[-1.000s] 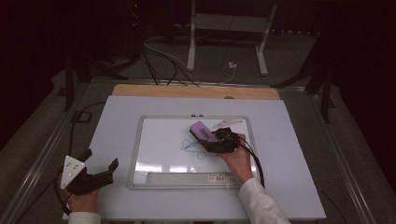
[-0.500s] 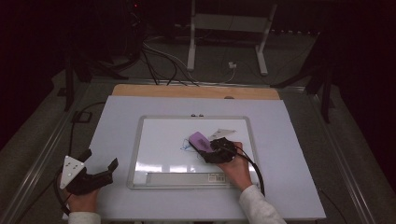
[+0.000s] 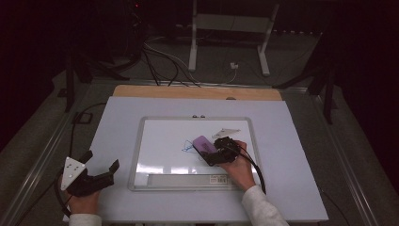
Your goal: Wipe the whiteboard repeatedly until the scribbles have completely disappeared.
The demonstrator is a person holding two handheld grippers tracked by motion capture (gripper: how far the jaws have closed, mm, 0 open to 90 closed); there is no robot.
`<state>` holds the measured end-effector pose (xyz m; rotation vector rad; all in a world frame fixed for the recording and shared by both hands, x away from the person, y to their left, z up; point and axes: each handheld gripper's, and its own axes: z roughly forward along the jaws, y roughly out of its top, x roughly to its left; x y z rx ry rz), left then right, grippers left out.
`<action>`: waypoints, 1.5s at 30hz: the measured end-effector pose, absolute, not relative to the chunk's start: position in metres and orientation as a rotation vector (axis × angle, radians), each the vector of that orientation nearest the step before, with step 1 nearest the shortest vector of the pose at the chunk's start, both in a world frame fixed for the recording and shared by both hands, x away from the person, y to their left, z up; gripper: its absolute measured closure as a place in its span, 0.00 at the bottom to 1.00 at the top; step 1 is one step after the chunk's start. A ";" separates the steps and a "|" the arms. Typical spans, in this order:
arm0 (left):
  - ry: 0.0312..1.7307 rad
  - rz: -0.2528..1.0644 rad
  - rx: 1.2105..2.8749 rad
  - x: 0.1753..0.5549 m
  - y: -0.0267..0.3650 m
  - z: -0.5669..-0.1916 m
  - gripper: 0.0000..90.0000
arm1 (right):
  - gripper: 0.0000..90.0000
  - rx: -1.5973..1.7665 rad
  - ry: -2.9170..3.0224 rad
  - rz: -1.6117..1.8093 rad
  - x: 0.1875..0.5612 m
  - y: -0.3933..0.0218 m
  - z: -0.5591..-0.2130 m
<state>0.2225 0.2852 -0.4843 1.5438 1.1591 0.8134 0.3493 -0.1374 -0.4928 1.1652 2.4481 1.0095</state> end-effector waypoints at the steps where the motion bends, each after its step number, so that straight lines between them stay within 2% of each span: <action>1: 1.159 0.813 1.544 0.222 0.285 -0.484 0.02 | 0.29 1.173 2.449 1.013 0.351 -0.136 -0.494; 4: 1.159 0.811 1.545 0.223 0.285 -0.485 0.02 | 0.34 1.192 2.462 1.019 0.355 -0.134 -0.499; 6: 1.158 0.809 1.544 0.223 0.285 -0.485 0.02 | 0.43 1.186 2.483 1.017 0.355 -0.132 -0.501; 8: 1.157 0.808 1.545 0.223 0.285 -0.485 0.02 | 0.45 1.175 2.486 0.999 0.354 -0.129 -0.503; 25: 1.156 0.806 1.546 0.223 0.285 -0.485 0.02 | 0.46 1.045 2.555 0.975 0.340 -0.107 -0.500; 35: 1.157 0.806 1.542 0.223 0.285 -0.485 0.02 | 0.46 1.225 2.421 0.868 0.355 -0.130 -0.498; 45: 1.159 0.807 1.542 0.222 0.286 -0.485 0.02 | 0.46 1.087 2.529 0.890 0.339 -0.105 -0.497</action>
